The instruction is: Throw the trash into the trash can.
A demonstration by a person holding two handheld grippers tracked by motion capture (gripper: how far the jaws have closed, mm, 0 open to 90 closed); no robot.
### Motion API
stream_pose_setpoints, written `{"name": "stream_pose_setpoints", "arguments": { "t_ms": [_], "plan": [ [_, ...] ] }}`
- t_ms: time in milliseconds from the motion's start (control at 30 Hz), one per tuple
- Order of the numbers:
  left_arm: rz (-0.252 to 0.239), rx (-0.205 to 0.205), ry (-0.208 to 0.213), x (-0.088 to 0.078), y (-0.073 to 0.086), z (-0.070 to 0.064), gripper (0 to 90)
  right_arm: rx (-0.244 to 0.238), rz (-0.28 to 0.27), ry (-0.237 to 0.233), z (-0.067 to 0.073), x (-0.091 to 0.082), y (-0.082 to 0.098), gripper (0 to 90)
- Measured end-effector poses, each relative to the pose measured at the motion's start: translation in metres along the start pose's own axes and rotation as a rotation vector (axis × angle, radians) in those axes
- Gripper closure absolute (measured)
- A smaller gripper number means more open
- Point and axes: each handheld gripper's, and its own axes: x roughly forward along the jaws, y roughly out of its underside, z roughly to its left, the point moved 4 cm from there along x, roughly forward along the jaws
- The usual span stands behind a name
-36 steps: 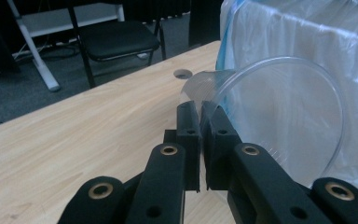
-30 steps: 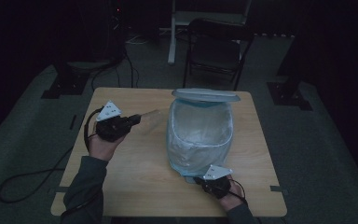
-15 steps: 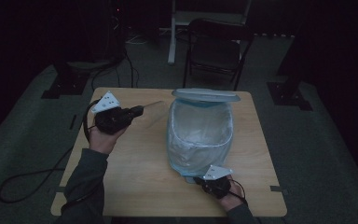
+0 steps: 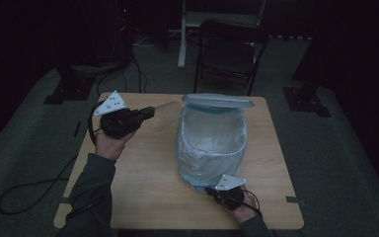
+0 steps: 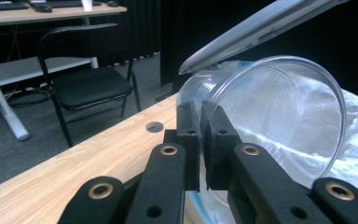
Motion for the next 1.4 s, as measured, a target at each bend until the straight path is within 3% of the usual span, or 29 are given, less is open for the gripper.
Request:
{"name": "stream_pose_setpoints", "arguments": {
  "t_ms": [767,1133,1400],
  "plan": [
    [-0.002,-0.012,0.121,0.036,-0.011,-0.023,86.9,-0.001,0.001,0.001,0.0,0.0,0.0,90.0],
    [0.028,-0.004,0.148,0.055,-0.01,-0.034,86.8,-0.002,0.0,0.001,0.0,0.0,0.0,90.0],
    [0.026,-0.007,0.153,0.059,-0.012,-0.035,86.7,-0.003,0.001,0.001,0.0,0.0,0.0,90.0]
  ]
}}
